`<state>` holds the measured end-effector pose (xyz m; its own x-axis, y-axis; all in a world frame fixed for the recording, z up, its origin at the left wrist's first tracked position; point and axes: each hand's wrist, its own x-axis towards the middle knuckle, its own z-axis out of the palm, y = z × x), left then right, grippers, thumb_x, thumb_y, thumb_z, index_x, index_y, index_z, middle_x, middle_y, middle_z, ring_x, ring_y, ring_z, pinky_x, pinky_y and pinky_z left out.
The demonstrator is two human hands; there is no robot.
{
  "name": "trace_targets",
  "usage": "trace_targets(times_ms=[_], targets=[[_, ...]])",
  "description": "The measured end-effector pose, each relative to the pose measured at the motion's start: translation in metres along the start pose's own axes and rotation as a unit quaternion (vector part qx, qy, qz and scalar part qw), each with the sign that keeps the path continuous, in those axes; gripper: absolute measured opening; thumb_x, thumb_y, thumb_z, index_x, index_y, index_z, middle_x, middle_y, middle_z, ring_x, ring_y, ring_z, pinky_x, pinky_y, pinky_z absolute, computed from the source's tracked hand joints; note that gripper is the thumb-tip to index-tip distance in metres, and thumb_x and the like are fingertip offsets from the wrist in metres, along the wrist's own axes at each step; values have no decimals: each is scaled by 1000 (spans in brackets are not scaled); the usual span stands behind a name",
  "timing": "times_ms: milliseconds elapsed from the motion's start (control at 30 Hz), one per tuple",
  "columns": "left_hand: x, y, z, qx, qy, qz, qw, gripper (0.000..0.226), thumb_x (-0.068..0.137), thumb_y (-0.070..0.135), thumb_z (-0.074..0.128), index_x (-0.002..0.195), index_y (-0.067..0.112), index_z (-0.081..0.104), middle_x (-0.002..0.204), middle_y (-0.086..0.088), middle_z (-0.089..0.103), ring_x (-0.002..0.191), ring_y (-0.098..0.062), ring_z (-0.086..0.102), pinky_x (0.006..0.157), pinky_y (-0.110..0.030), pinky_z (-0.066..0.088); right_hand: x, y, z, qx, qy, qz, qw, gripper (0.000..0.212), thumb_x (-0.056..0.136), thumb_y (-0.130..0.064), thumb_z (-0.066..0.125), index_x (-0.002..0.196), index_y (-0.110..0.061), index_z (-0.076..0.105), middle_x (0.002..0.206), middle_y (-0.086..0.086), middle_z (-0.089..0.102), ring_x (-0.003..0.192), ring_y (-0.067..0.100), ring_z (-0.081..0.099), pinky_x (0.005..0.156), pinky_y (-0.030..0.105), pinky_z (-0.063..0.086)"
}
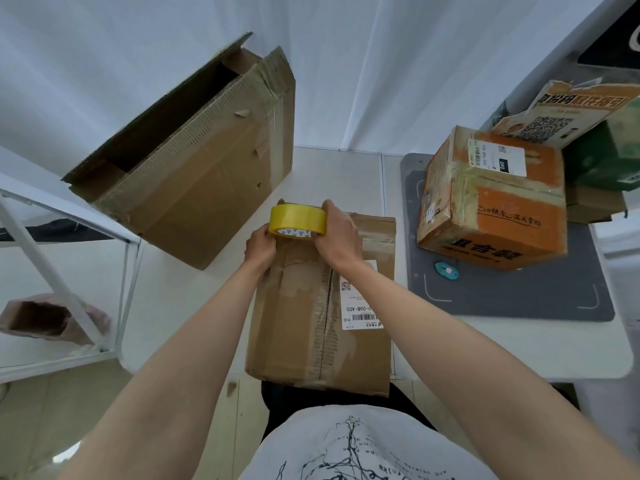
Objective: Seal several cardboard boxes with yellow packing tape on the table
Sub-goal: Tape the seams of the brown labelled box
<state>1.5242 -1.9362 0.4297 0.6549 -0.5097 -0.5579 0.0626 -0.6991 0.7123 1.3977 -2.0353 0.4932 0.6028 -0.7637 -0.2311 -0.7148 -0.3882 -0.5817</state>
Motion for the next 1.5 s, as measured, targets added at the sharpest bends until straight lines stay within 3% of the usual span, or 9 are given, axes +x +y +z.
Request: trace_targets(times_ms=[100, 233, 367, 500, 633, 800, 1000, 1300, 1500], targets=[[5, 0, 1, 14, 11, -11, 1000, 47, 109, 42, 33, 133, 16, 63, 138, -17, 60, 129, -39, 52, 106, -47, 43, 2, 11, -16, 37, 16, -11, 999, 29, 81, -1, 57, 101, -18, 44, 98, 1, 54, 90, 28, 55, 65, 35, 35], [11, -2, 4, 3, -1, -25, 1000, 63, 106, 57, 27, 146, 16, 53, 148, -13, 53, 138, -37, 45, 115, -51, 37, -4, 64, -54, 50, 126, 1, 991, 37, 80, 7, 54, 106, -19, 50, 102, -3, 52, 99, 24, 53, 71, 38, 41], [10, -3, 11, 19, 27, -26, 999, 64, 107, 56, 25, 147, 15, 51, 149, -15, 52, 139, -38, 43, 116, -52, 35, -21, 88, -62, 2, 144, -89, 986, 43, 82, 9, 54, 117, -17, 52, 112, 5, 50, 98, 23, 50, 74, 44, 50], [10, -4, 8, 33, 26, -26, 999, 64, 107, 56, 23, 149, 14, 48, 152, -13, 49, 142, -36, 40, 118, -49, 32, -20, 95, -61, -56, 140, -148, 978, 34, 90, -14, 40, 121, -18, 52, 109, 13, 47, 99, 28, 47, 75, 40, 46], [-5, 4, 15, 114, 84, 39, 989, 55, 110, 47, 21, 158, 23, 30, 163, -6, 34, 150, -29, 29, 120, -47, 26, -19, 92, -61, -101, 138, -167, 971, 43, 85, 5, 57, 122, -16, 57, 104, 14, 45, 94, 29, 45, 76, 42, 45], [-17, -5, 24, 340, 64, 314, 884, 66, 110, 46, 21, 162, 13, -2, 170, -2, -10, 155, -11, -12, 128, -35, 0, -14, 86, -64, -139, 125, -184, 965, 53, 81, 9, 61, 126, -17, 59, 105, 15, 46, 95, 30, 46, 76, 35, 33], [-11, -20, 27, 483, 8, 313, 818, 94, 97, 75, 11, 160, 10, -14, 167, -9, -22, 154, -19, -22, 127, -39, -8, -14, 80, -55, -143, 105, -212, 961, 68, 76, 12, 63, 131, -25, 50, 108, 11, 45, 94, 26, 44, 73, 36, 36], [-25, -3, 47, 486, -11, 286, 826, 90, 97, 72, 10, 159, 13, -18, 165, -9, -26, 152, -23, -27, 125, -42, -13, -19, 92, -49, 78, 81, -140, 984, 66, 80, 12, 55, 139, -17, 44, 127, 8, 44, 117, 23, 47, 96, 35, 44], [-34, -3, 76, 422, -66, 354, 832, 79, 102, 63, 18, 163, 16, 1, 170, -4, -8, 153, -15, -23, 127, -40, -8, -25, 104, -39, 124, 38, -83, 988, 47, 95, -7, 58, 138, -17, 42, 126, 7, 50, 104, 18, 50, 84, 32, 39]])
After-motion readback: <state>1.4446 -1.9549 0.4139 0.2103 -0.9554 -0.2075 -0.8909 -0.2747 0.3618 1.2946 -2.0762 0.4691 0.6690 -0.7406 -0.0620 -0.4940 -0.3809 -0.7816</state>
